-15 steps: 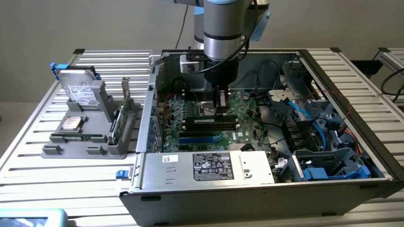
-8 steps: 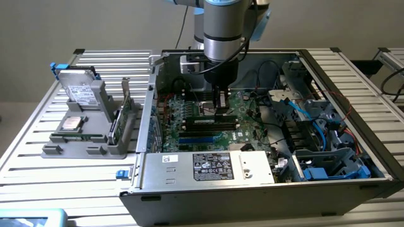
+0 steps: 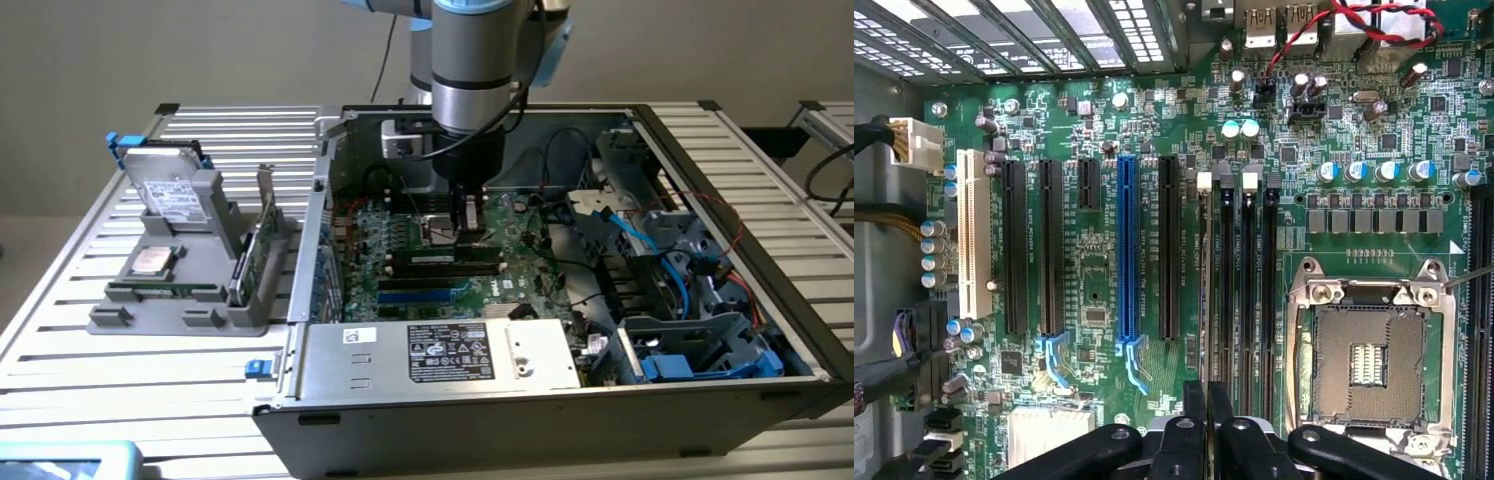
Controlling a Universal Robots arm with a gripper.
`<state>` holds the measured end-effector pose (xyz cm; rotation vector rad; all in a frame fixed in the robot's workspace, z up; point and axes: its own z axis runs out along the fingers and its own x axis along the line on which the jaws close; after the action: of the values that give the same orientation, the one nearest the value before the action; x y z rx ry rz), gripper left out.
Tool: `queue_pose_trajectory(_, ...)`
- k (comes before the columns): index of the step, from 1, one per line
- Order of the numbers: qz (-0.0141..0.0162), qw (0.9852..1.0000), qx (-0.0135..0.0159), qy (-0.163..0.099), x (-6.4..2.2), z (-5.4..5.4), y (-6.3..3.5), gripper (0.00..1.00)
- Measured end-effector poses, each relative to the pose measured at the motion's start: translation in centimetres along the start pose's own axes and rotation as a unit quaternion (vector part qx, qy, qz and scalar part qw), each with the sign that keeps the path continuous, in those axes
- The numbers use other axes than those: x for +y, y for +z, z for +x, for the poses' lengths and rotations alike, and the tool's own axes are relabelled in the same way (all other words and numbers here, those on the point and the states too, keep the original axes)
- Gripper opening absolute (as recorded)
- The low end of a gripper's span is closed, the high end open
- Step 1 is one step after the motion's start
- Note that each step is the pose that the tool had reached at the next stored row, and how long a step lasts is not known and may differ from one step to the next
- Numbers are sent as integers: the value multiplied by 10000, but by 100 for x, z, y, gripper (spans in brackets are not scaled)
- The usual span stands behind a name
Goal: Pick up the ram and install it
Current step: 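Insert the ram into the slot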
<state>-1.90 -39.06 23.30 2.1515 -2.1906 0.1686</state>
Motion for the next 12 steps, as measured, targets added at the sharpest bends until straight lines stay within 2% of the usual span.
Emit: queue_pose_trajectory(12,0,10000,-1,1,0,-3,29,13)
